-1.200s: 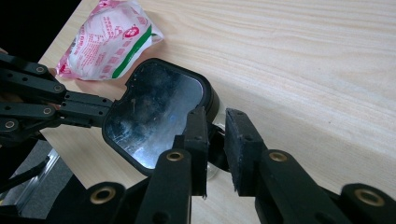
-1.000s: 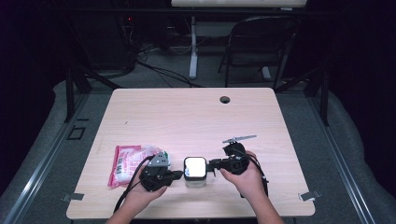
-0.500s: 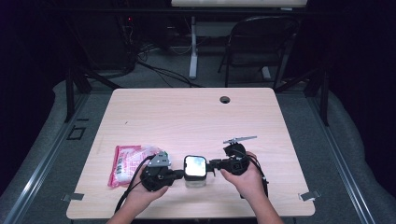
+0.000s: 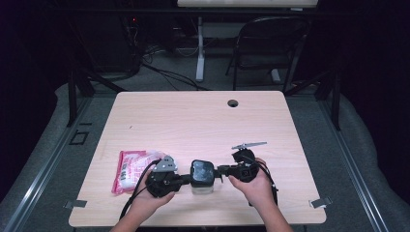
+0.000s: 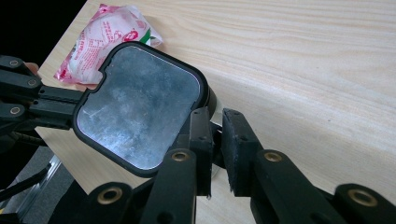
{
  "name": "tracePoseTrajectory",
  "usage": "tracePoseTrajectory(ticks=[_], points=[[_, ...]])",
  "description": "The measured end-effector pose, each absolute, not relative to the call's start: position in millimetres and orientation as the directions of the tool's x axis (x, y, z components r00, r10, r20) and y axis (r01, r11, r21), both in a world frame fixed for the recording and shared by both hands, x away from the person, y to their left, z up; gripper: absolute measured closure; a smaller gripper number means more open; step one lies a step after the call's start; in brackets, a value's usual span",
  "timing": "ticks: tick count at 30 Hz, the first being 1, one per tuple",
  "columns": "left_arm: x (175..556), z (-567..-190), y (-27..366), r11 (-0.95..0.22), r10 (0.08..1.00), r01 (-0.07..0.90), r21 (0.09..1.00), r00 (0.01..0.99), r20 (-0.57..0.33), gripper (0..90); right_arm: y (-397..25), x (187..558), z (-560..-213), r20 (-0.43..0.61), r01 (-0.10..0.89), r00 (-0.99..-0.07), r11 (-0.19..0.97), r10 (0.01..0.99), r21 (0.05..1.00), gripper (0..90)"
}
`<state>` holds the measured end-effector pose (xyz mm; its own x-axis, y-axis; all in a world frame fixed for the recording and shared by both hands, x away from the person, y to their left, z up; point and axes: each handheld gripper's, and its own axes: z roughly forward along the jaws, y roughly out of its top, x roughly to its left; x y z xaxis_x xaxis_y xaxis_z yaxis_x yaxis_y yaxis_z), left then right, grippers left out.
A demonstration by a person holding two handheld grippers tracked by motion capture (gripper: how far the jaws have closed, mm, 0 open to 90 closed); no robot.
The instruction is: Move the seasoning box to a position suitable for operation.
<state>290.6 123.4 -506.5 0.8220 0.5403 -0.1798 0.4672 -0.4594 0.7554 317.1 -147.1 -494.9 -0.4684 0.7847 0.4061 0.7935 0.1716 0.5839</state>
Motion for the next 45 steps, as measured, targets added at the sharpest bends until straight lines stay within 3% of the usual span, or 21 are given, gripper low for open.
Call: tracePoseTrajectory(ticks=[7, 18, 45], points=[[290.1, -502.8, 120.6, -0.455, 0.535, 0.459, 0.763, 0.826, -0.178, 87.2, -147.0, 315.2, -495.5, 0.398, 0.79, -0.466, 0.168, 0.79, 0.59, 81.6], [291.8, -495.7, 115.2, -0.452, 0.523, 0.448, 0.771, 0.834, -0.178, 87.2, -143.6, 305.4, -493.4, 0.392, 0.786, -0.498, 0.211, 0.773, 0.582, 71.0], [295.1, -485.7, 103.1, -0.457, 0.52, 0.437, 0.775, 0.838, -0.166, 85.8, -132.9, 277.2, -489.7, 0.301, 0.727, -0.58, 0.314, 0.757, 0.611, 55.0]])
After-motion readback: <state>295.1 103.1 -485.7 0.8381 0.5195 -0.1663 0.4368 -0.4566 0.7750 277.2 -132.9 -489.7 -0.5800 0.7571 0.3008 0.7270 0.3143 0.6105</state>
